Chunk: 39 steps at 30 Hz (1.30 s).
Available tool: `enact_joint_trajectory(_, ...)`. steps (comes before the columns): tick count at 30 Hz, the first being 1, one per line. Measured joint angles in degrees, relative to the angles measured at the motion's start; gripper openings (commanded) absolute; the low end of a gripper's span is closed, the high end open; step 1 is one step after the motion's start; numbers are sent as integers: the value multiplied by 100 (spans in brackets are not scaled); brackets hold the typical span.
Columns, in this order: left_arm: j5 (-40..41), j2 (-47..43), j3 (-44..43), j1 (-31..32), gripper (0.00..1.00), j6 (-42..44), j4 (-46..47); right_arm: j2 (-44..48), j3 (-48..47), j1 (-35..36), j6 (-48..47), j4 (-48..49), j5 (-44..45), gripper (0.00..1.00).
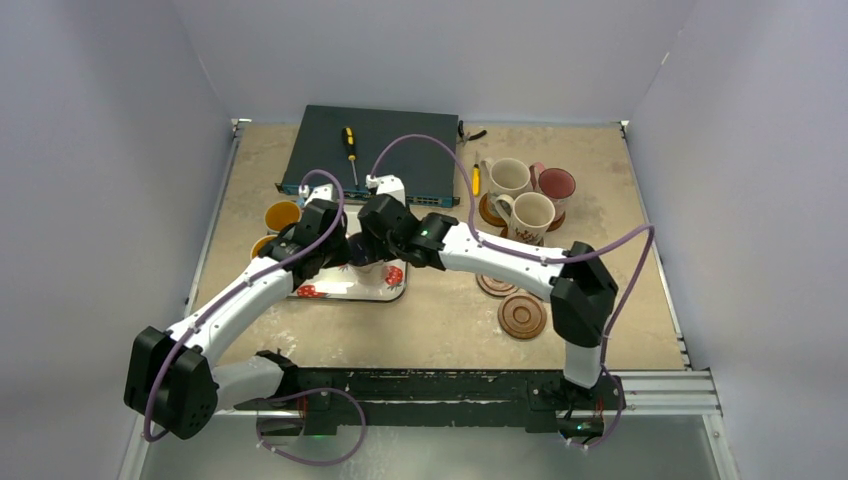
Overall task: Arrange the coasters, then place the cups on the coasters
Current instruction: Pick up the cup from the tray.
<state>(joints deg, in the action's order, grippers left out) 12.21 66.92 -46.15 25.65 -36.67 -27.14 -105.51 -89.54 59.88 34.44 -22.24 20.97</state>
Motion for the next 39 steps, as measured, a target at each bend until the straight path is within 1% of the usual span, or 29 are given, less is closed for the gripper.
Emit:
enact_joint_trajectory(4, 0, 42, 2, 0, 0, -31, 2, -404, -245, -33, 90, -295, 271, 54)
enact_joint_trajectory(6, -7, 52, 9, 0, 0, -42, 4, -588, -356, -33, 103, -391, 363, 49)
enact_joint_trajectory(8, -11, 57, 11, 0, 0, -46, 13, -778, -498, -33, 111, -439, 402, 43)
enact_joint_trajectory(10, -44, 57, 13, 0, 0, -52, 22, -940, -627, -33, 120, -450, 439, 32)
enact_joint_trajectory(14, -153, 57, 20, 0, 0, -83, 81, -1073, -710, -35, 179, -404, 542, 1)
enact_joint_trajectory(15, -190, 48, 24, 2, 4, -105, 114, -1078, -708, -37, 186, -426, 601, 0)
enact_joint_trajectory(16, -234, 33, 28, 20, 11, -103, 181, -1082, -708, -39, 179, -468, 669, 0)
enact_joint_trajectory(17, -258, 11, 31, 37, 21, -90, 236, -1084, -708, -46, 173, -498, 699, 0)
enact_joint_trajectory(19, -286, -42, 39, 35, 36, -44, 271, -1080, -708, -63, 162, -538, 704, 0)
enact_joint_trajectory(21, -299, -142, 42, 35, 47, -7, 332, -1064, -693, -76, 157, -533, 697, 0)
enact_joint_trajectory(22, -306, -221, 42, 35, 55, 15, 363, -1036, -654, -96, 144, -518, 697, 0)
enact_joint_trajectory(24, -350, -413, 42, 35, 63, 74, 411, -933, -529, -129, 59, -505, 673, 0)
enact_joint_trajectory(26, -461, -680, 44, 35, 66, 192, 492, -730, -304, -170, -79, -492, 623, 0)
enact_joint_trajectory(28, -623, -955, 39, 35, 67, 330, 601, -433, -46, -236, -286, -492, 549, 0)
enact_joint_trajectory(30, -765, -1045, -2, 35, 67, 444, 610, -37, 245, -332, -498, -446, 450, 0)
enact_joint_trajectory(34, -986, -903, -269, 35, 67, 710, 505, 787, 680, -557, -857, -433, 278, 0)
enact_joint_trajectory(39, -1080, -800, -348, 35, 67, 1010, 476, 1829, 1342, -1104, -1169, -367, -26, 0)
